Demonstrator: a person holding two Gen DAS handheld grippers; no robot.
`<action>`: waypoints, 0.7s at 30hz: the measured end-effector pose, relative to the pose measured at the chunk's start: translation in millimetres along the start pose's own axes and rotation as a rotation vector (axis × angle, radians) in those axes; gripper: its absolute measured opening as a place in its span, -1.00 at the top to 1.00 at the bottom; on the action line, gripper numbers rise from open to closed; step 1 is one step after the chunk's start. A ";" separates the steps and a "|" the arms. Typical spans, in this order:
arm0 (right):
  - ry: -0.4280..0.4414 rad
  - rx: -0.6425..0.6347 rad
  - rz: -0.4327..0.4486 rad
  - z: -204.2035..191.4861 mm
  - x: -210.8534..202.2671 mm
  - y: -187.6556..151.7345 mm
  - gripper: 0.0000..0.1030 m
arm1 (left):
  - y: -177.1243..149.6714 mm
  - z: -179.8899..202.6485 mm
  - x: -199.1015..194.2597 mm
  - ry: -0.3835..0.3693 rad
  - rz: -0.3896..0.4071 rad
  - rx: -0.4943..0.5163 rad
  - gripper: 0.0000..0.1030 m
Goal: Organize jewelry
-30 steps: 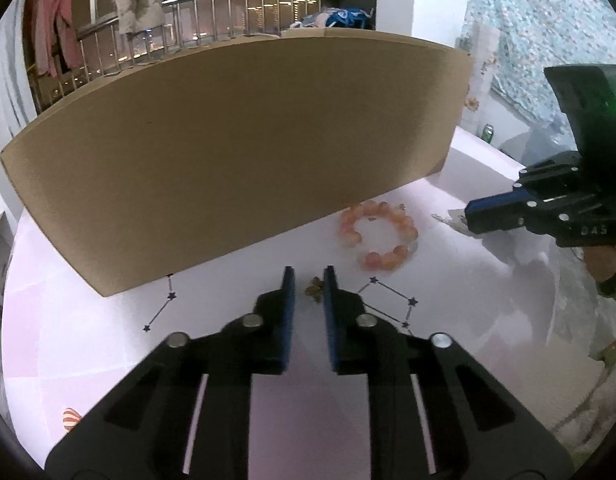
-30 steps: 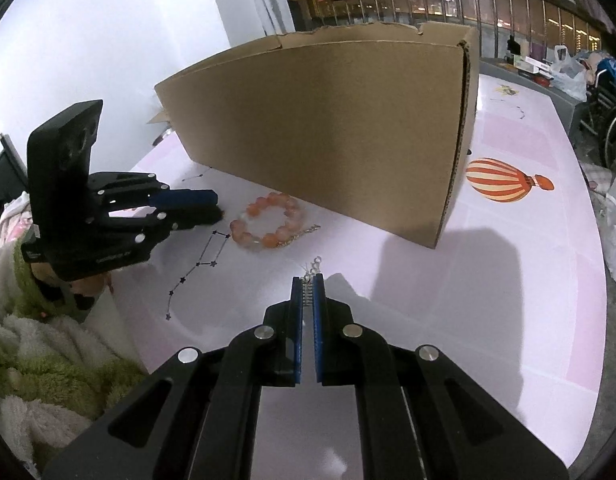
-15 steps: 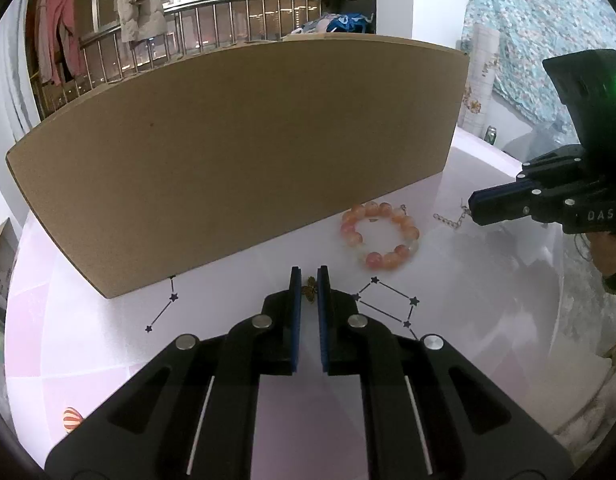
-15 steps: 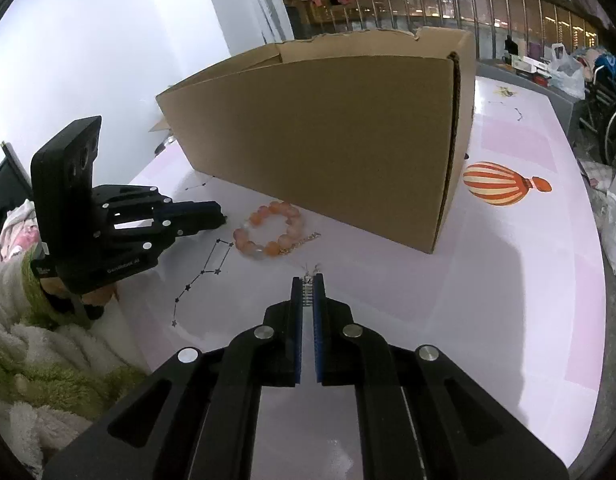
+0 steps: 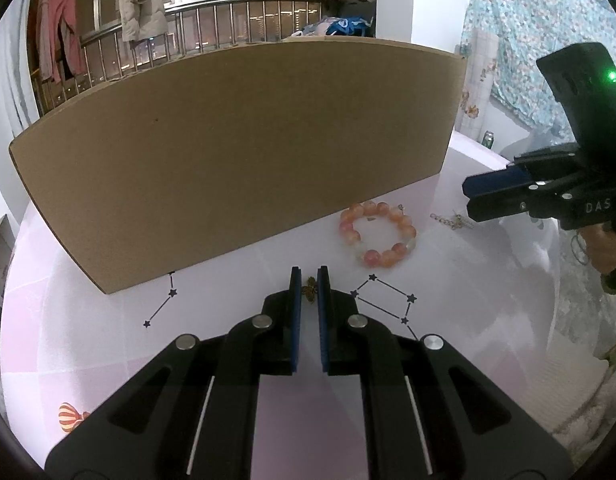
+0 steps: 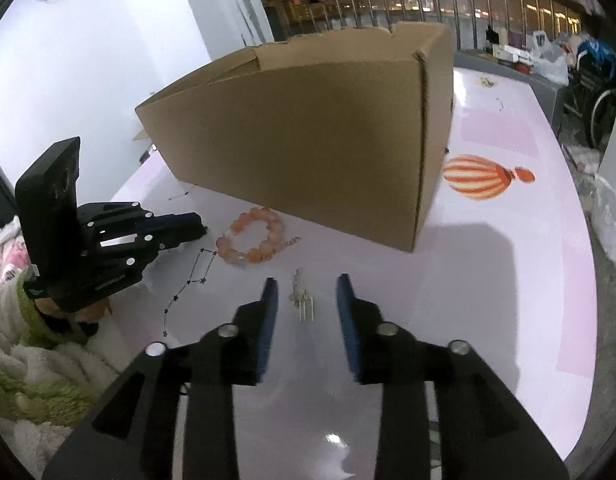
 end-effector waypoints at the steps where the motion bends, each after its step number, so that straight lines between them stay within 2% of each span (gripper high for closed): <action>1: -0.008 -0.010 0.003 -2.2 0.2 0.9 0.34 | -0.1 -0.3 -0.3 0.000 0.000 0.004 0.87; 10: -0.115 -0.141 -0.018 -23.6 14.9 -1.0 0.35 | -1.1 -3.5 -2.6 -0.005 0.001 0.013 0.87; 12: -0.115 -0.139 -0.021 -22.2 14.8 -0.3 0.45 | -0.6 -4.1 -2.7 -0.006 -0.001 0.015 0.87; 14: -0.110 -0.133 -0.025 -21.0 14.5 0.4 0.68 | -0.4 -4.1 -2.6 -0.005 -0.003 0.018 0.87; 16: -0.094 -0.118 -0.034 -18.6 14.2 0.8 0.82 | -0.6 -3.7 -2.8 -0.002 -0.002 0.021 0.87; 21: -0.065 -0.066 -0.036 -16.3 13.3 -3.7 0.84 | -0.7 -3.6 -2.7 -0.003 -0.002 0.019 0.87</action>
Point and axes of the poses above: each gripper's, at about its wrist camera, not at the fingertips, and x roughly the way its jaws point, z to its right, y to its top, the point moved 1 cm from there along x, roughly the way its jaws point, and after that the axes turned 12 degrees about -y, right-handed, at the moved point
